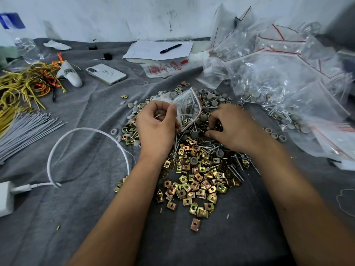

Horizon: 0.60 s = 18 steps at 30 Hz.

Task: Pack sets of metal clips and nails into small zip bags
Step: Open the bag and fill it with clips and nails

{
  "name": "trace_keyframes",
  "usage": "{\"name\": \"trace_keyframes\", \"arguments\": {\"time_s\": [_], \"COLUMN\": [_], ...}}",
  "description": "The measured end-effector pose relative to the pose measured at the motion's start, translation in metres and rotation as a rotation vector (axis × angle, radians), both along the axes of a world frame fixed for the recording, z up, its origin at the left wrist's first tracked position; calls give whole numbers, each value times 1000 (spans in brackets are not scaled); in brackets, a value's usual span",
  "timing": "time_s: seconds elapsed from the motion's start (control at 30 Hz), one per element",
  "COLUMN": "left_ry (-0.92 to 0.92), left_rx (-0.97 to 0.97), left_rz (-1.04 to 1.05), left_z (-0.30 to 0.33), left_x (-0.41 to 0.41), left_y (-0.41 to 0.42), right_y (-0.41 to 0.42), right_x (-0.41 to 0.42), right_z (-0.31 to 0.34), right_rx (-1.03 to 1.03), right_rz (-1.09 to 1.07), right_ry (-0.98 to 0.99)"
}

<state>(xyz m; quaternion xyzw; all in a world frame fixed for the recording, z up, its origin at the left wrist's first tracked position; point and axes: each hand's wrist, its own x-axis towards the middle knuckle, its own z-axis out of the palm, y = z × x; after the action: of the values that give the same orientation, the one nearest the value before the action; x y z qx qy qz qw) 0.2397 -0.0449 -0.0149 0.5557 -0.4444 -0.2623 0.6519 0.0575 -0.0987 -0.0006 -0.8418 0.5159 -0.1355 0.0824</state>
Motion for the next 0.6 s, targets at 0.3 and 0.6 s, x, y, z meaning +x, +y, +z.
{"name": "trace_keyframes", "arguments": {"time_s": [0.3, 0.6], "left_ry": [2, 1], "left_rx": [4, -1], "left_rz": [1, 2], "left_z": [-1, -1], "left_x": [1, 0], "left_y": [-1, -1], "right_y": [-4, -2], "right_x": [-13, -13], "right_z": [10, 8], "right_rx": [-32, 1], "right_rz": [22, 131], "right_ry": [-220, -153]}}
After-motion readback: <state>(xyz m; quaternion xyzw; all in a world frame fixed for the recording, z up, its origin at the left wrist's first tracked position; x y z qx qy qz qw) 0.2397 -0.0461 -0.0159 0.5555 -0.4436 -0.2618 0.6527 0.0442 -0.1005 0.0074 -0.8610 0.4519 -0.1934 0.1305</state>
